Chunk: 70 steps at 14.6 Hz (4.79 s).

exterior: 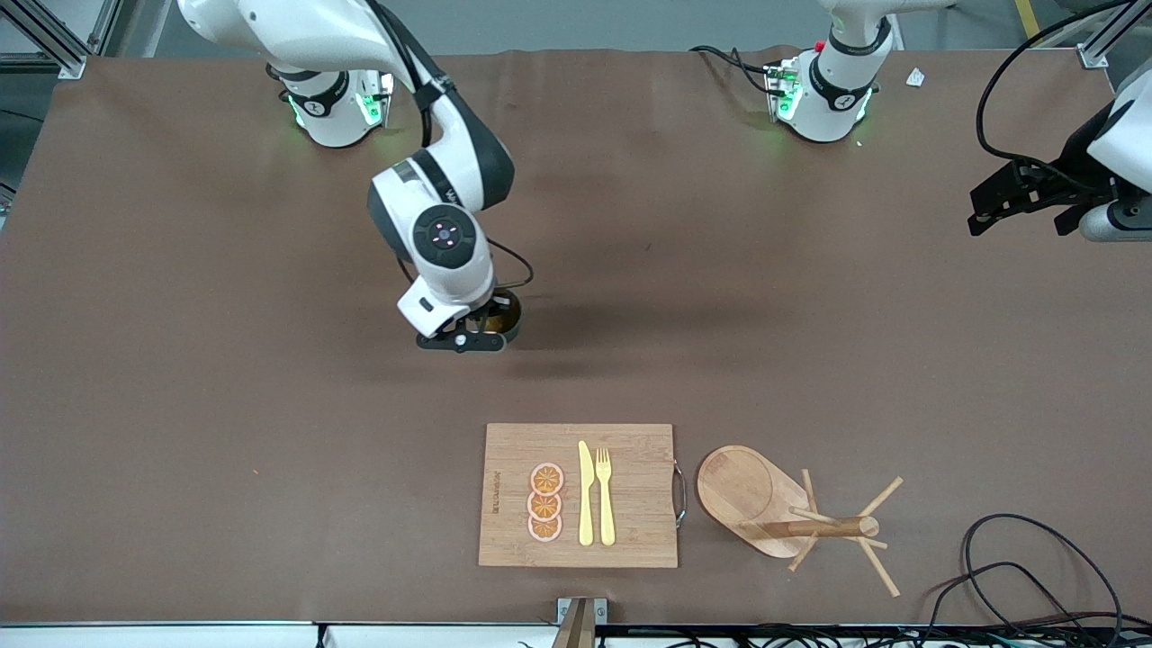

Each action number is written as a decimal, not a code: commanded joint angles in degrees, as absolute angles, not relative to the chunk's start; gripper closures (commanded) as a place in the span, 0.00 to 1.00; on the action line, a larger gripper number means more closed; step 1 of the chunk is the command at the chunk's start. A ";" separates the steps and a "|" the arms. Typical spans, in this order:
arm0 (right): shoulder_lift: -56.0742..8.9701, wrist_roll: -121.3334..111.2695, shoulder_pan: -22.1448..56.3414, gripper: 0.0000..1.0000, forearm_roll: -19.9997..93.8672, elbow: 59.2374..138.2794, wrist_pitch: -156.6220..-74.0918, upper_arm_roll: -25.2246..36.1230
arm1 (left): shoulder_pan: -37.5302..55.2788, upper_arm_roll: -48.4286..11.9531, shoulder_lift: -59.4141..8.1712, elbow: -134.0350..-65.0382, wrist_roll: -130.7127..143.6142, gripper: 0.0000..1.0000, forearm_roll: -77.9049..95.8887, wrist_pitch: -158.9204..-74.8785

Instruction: Transfer cup from left to right arm and place

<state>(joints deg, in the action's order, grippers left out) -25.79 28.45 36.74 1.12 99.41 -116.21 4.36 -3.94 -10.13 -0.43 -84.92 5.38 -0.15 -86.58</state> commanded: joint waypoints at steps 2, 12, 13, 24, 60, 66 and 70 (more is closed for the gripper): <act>-17.42 11.56 30.34 1.00 1.23 113.43 -125.31 3.43 | -4.31 -10.28 0.53 -85.61 3.96 0.00 -0.53 -87.10; -4.94 -29.05 20.75 1.00 0.18 127.95 -126.91 3.87 | -4.22 -10.28 0.88 -85.43 4.22 0.00 -0.70 -86.92; -3.53 -33.27 19.70 1.00 0.18 129.36 -126.83 3.87 | -4.22 -10.28 0.88 -85.43 4.04 0.00 -0.70 -86.92; -1.58 -57.90 5.28 1.00 -9.58 136.75 -137.96 3.87 | -4.22 -10.72 0.79 -85.52 4.13 0.00 -0.70 -86.92; -6.94 -71.99 -5.00 0.00 5.36 114.90 -122.91 4.04 | -4.13 -10.37 0.18 -85.52 5.01 0.00 -0.70 -86.92; -7.03 -58.92 -8.96 0.00 5.71 101.19 -107.77 3.96 | -4.13 -10.37 0.18 -85.43 5.01 0.00 -0.70 -86.92; -6.77 -42.49 -8.26 0.00 5.54 91.94 -93.46 3.43 | -4.22 -10.37 0.18 -85.43 4.39 0.00 -0.70 -86.92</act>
